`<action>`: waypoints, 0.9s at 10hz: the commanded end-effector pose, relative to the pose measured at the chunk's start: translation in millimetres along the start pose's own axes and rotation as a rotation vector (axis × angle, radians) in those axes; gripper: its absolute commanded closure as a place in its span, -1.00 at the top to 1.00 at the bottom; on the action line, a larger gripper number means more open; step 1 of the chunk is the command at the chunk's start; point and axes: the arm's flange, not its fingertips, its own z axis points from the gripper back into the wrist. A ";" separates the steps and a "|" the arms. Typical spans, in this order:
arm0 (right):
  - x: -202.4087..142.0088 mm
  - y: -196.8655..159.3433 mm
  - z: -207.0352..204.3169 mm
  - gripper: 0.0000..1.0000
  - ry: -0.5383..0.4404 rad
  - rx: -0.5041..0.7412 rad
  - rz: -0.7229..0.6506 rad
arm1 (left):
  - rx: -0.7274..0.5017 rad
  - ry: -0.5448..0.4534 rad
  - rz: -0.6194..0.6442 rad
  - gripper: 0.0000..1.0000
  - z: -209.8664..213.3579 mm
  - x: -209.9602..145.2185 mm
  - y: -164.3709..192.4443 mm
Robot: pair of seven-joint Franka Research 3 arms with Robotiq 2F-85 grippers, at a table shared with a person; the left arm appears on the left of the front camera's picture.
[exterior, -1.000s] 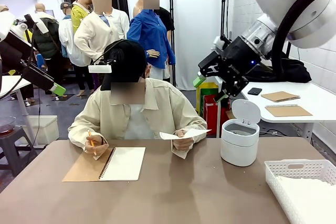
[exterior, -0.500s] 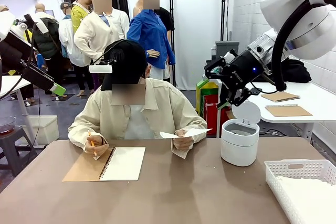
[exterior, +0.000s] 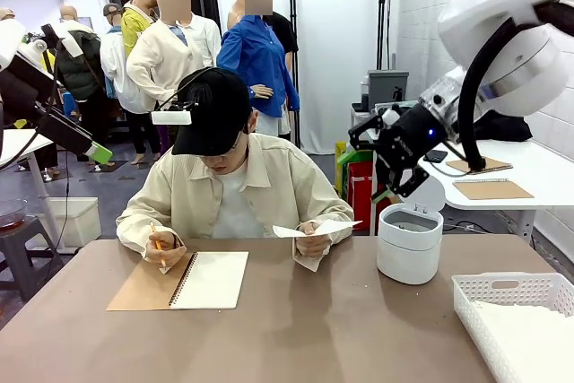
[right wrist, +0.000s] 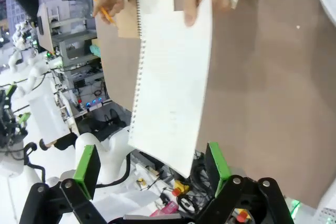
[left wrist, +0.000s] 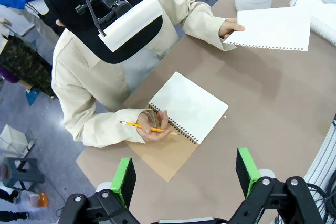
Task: Sort the paper based on its condition.
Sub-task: If a person hands you a paper, place it in the Organizing basket , and if it's crumpled, put it in the Trash can.
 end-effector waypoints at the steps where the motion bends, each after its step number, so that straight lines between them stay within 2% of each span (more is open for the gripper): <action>1: 18.0 -5.2 -7.2 1.00 0.034 0.035 -0.116 | 0.003 0.001 -0.005 1.00 0.4 -0.3 0.6; 3: 31.7 -26.2 -21.4 1.00 0.013 0.034 -0.182 | 0.003 0.001 -0.005 1.00 0.4 -0.3 0.6; 5: 49.0 -40.1 -38.9 1.00 0.083 0.088 -0.274 | 0.003 0.001 -0.005 1.00 0.4 -0.3 0.6; 9: 65.9 -53.5 -74.7 1.00 0.184 0.134 -0.351 | 0.003 0.001 -0.005 1.00 0.4 -0.3 0.6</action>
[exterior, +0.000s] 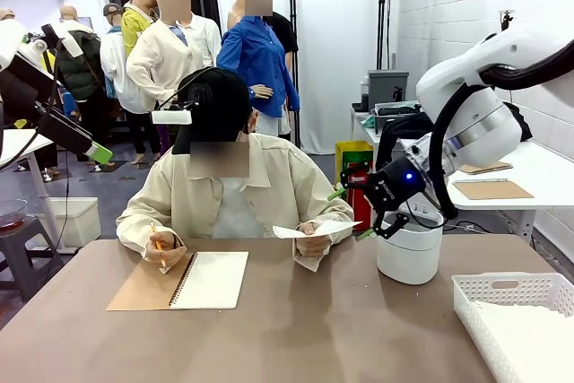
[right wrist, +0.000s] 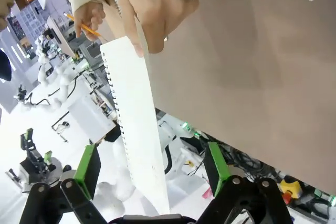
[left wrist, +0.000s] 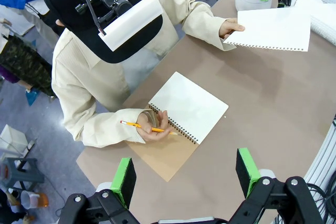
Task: Sort the paper based on its condition.
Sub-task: If a person hands you a paper, place it in the Organizing basket , and if it's crumpled, put it in the Trash can.
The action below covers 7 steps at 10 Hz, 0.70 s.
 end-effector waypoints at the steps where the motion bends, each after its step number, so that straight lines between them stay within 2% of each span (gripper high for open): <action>1: 4.9 10.4 -9.7 1.00 0.051 0.026 -0.051 | 0.003 0.001 -0.005 1.00 0.5 -0.3 0.6; 3: 2.7 10.9 -18.8 1.00 0.100 0.037 -0.071 | 0.003 0.001 -0.005 1.00 0.5 -0.3 0.6; 6: -0.9 3.0 -20.2 1.00 0.080 0.013 -0.041 | 0.003 0.001 -0.005 1.00 0.5 -0.3 0.6; 7: -1.0 1.5 -20.9 0.60 0.101 0.040 -0.038 | 0.003 0.001 -0.005 1.00 0.5 -0.3 0.6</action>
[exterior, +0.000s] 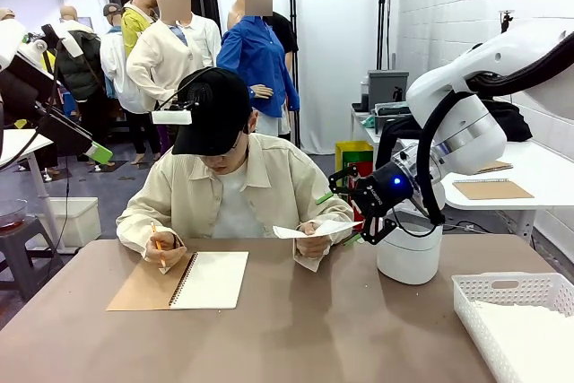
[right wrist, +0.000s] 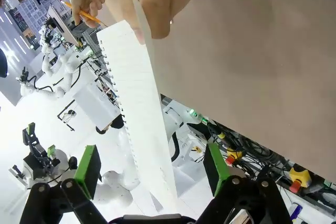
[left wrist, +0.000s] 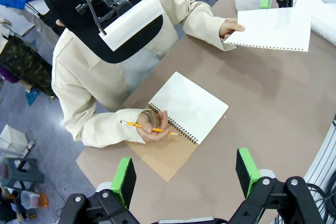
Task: Sort the paper based on its condition.
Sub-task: If a person hands you a paper, place it in the Organizing basket , and if it's crumpled, put it in the Trash can.
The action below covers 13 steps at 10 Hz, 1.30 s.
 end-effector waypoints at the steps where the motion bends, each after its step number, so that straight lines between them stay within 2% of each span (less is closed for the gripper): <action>1: -2.1 -2.1 -1.9 0.20 0.037 0.030 -0.022 | 0.003 0.001 -0.005 1.00 0.6 -0.3 0.6; 4: -4.2 -5.2 -9.0 -1.00 0.059 0.015 -0.041 | 0.003 0.001 -0.005 1.00 0.6 -0.3 0.6; 11: -4.8 -6.6 -7.0 -1.00 0.090 0.022 -0.056 | 0.003 0.001 -0.005 1.00 0.6 -0.3 0.6; 13: -6.3 -6.6 -6.6 -1.00 0.149 0.045 -0.069 | 0.003 0.001 -0.005 1.00 0.6 -0.3 0.6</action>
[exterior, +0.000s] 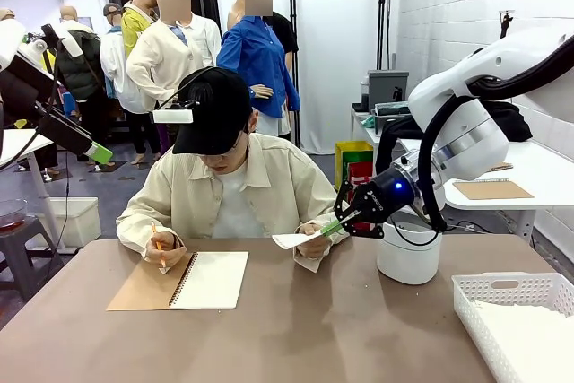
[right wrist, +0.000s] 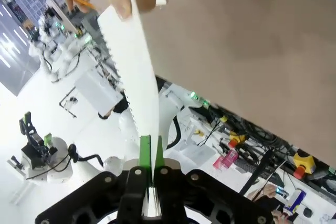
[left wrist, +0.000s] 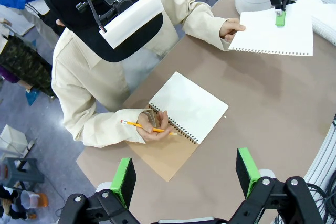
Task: Sort the paper based on its condition.
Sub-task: If a person hands you a paper, place it in the Organizing basket , and if it's crumpled, put it in the Trash can.
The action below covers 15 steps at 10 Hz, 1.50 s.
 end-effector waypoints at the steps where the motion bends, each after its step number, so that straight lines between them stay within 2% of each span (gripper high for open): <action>1: 0.7 4.2 3.8 -1.00 0.073 0.041 -0.032 | 0.003 0.000 -0.005 1.00 0.6 -0.3 0.6; 10: -4.7 -0.8 1.1 -1.00 0.052 0.008 -0.002 | 0.003 0.000 -0.005 1.00 0.6 -0.3 0.6; 11: -38.7 5.1 12.4 -1.00 0.032 -0.054 0.114 | 0.003 0.000 -0.005 1.00 0.6 -0.3 0.6; 15: -133.9 -3.7 68.2 -1.00 -0.166 -0.214 0.358 | 0.003 0.000 -0.005 1.00 0.6 -0.3 0.6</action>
